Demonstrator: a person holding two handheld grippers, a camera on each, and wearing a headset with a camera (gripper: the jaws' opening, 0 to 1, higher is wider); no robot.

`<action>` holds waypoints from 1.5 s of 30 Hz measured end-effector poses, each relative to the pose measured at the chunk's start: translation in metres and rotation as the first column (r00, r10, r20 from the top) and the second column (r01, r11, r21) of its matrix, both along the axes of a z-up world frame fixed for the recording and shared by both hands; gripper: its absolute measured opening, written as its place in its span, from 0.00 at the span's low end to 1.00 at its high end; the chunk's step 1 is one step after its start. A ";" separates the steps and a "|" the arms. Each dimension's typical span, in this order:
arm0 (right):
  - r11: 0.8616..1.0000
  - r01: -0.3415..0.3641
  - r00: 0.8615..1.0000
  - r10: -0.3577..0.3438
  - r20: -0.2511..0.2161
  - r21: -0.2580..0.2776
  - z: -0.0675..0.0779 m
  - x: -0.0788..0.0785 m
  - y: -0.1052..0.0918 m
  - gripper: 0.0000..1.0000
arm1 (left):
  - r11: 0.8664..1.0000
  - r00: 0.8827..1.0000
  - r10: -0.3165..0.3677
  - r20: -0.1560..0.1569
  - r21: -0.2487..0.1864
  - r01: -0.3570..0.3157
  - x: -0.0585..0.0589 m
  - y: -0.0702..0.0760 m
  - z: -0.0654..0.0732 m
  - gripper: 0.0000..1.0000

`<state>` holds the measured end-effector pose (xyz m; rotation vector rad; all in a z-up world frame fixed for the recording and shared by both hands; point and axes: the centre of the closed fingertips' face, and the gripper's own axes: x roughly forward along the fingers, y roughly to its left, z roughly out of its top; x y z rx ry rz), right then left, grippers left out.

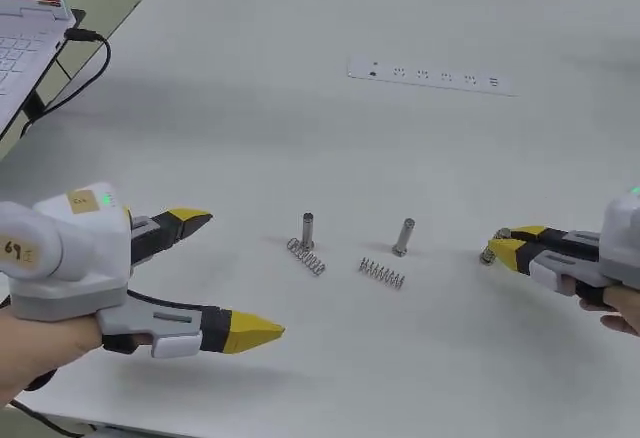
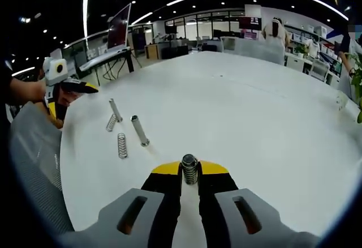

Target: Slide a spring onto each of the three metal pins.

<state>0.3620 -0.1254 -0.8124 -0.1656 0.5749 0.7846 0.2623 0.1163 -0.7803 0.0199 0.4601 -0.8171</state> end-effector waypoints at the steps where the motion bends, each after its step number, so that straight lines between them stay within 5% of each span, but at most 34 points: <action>1: 1.000 -0.005 1.000 0.005 -0.010 -0.005 -0.001 -0.001 0.000 0.09 | 1.000 1.000 -0.001 0.000 -0.001 0.001 0.000 0.000 0.000 0.97; 7: 0.998 -0.036 0.999 0.035 -0.023 -0.042 -0.006 -0.004 0.003 0.09 | 1.000 1.000 -0.006 0.002 -0.002 0.006 0.000 -0.002 0.002 0.97; 10: 0.997 -0.052 0.999 0.052 -0.010 -0.053 -0.007 -0.007 0.006 0.18 | 1.000 1.000 -0.010 0.001 0.003 0.010 0.000 -0.003 0.002 0.97; 45: 1.000 -0.011 1.000 0.010 -0.022 -0.022 -0.006 -0.020 -0.002 0.58 | 1.000 1.000 -0.011 -0.006 0.001 0.011 -0.002 -0.004 0.002 0.98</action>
